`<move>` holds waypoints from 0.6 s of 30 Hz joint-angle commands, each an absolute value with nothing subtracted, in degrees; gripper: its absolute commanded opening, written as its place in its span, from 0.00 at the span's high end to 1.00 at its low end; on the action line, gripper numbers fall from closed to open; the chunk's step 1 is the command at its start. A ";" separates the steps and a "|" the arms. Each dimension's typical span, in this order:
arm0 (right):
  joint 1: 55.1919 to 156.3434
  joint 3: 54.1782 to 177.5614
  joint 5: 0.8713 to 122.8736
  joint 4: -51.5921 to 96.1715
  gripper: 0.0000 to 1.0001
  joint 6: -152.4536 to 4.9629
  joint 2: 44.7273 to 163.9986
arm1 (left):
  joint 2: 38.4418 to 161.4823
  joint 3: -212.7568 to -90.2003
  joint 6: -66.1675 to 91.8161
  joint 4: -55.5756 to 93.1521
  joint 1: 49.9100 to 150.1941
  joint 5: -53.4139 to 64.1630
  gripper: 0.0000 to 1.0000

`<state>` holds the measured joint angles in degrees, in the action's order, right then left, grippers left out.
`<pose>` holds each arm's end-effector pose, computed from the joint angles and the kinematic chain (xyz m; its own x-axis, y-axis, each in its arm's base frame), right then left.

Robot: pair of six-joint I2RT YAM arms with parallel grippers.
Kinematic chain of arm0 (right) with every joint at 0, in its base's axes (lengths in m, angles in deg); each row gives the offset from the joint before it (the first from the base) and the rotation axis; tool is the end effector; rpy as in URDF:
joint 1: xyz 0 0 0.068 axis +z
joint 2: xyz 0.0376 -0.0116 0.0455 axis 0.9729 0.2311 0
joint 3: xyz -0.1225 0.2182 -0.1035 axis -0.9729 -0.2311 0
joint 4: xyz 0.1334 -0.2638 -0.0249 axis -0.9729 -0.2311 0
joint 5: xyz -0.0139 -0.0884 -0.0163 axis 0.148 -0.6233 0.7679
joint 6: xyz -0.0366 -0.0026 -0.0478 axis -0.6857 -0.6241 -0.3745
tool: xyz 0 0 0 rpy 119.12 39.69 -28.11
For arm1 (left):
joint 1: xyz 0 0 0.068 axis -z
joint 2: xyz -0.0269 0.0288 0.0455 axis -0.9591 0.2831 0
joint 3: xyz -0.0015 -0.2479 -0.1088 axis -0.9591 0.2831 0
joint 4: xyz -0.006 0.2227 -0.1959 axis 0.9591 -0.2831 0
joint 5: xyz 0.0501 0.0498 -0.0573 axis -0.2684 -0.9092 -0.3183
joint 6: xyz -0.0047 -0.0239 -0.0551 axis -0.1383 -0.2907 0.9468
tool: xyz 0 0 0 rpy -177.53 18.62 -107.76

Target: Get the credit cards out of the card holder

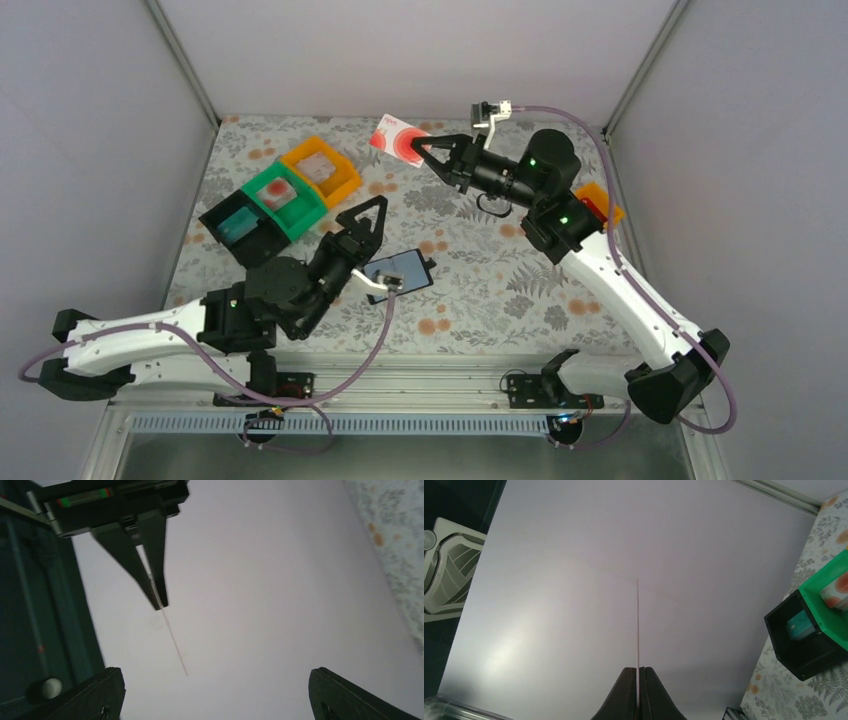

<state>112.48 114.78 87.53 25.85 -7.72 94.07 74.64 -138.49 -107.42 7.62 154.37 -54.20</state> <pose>0.2467 0.2085 0.4523 -0.8620 0.3626 -0.3543 -0.3654 0.0402 0.9300 0.0700 -0.2147 0.4182 0.4665 0.8248 0.3197 -0.1577 -0.2781 0.9475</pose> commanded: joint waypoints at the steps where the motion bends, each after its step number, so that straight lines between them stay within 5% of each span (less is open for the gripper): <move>1: 113.17 116.64 88.42 25.18 0.96 -8.07 92.89 | 76.30 -140.22 -117.90 22.65 154.59 -54.41 0.08; 8: 114.56 113.79 89.21 27.26 0.96 -6.56 92.28 | 81.06 -142.26 -117.66 26.24 148.31 -53.20 0.10; 13: 116.41 113.30 89.35 27.57 0.96 -6.69 92.28 | 83.66 -142.81 -116.04 22.88 144.49 -52.03 0.29; 18: 117.51 112.09 88.33 27.37 0.96 -6.79 91.25 | 86.18 -144.51 -114.26 21.54 141.32 -52.81 0.38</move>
<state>116.39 112.94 88.51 26.50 -7.07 93.19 85.48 -142.44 -115.83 21.94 143.44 -52.36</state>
